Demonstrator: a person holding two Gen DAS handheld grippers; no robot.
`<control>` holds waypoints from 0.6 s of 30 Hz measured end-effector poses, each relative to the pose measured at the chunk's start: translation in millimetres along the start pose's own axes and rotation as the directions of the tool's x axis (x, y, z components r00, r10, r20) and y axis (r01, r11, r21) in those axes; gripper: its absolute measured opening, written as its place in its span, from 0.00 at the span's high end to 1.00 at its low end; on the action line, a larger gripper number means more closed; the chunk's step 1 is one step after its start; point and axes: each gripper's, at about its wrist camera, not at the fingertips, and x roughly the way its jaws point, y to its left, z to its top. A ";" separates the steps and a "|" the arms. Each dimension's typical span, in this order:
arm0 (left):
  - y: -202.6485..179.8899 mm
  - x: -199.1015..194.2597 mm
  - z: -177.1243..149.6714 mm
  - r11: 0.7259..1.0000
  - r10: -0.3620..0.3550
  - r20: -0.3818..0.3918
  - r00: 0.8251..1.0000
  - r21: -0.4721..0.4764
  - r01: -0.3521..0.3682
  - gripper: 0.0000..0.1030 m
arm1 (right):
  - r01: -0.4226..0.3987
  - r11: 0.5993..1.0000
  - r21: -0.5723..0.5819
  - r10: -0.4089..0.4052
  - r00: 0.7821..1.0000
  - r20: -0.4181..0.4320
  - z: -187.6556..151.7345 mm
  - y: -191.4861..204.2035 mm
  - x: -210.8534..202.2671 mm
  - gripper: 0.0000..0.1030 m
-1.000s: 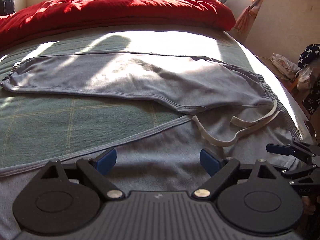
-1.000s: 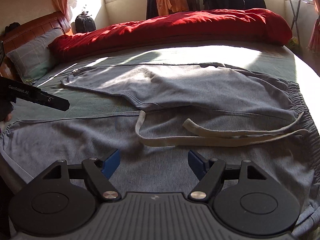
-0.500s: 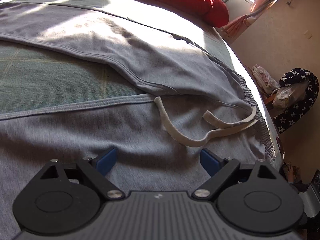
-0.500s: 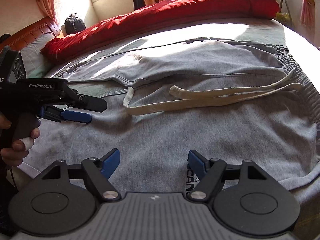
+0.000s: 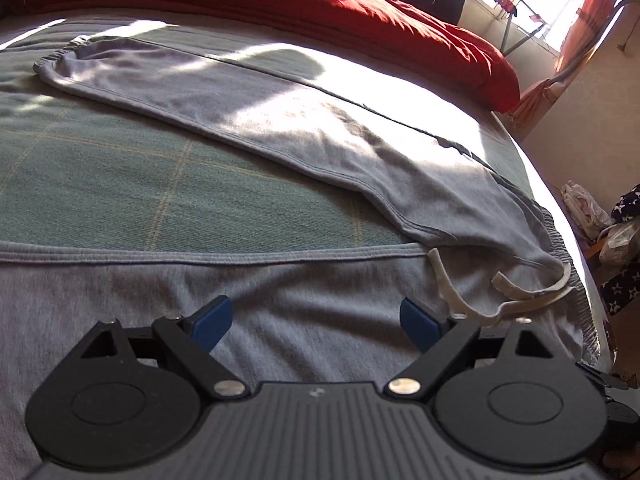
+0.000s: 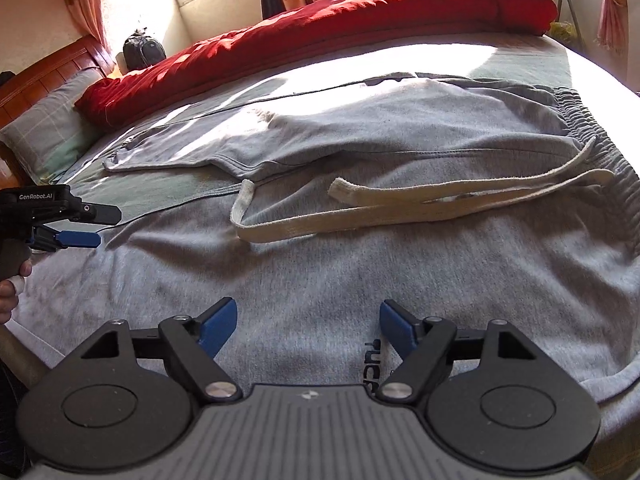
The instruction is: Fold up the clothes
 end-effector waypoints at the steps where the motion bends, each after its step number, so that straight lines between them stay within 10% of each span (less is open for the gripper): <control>1: -10.0 0.4 -6.3 0.999 0.006 0.004 1.000 0.039 -0.006 0.10 | 0.008 1.000 -0.011 -0.008 1.000 -0.001 0.3 2.4 0.9 0.20; 7: -30.2 18.0 -49.0 0.977 0.136 -0.038 0.990 0.172 -0.128 0.10 | 0.023 0.998 -0.054 -0.023 1.000 -0.010 -4.3 8.7 4.9 0.12; 18: -28.1 -20.5 -107.0 0.943 0.216 0.121 0.969 0.230 -0.239 0.01 | 0.022 0.992 -0.122 -0.022 1.000 0.001 -16.9 13.2 10.9 0.00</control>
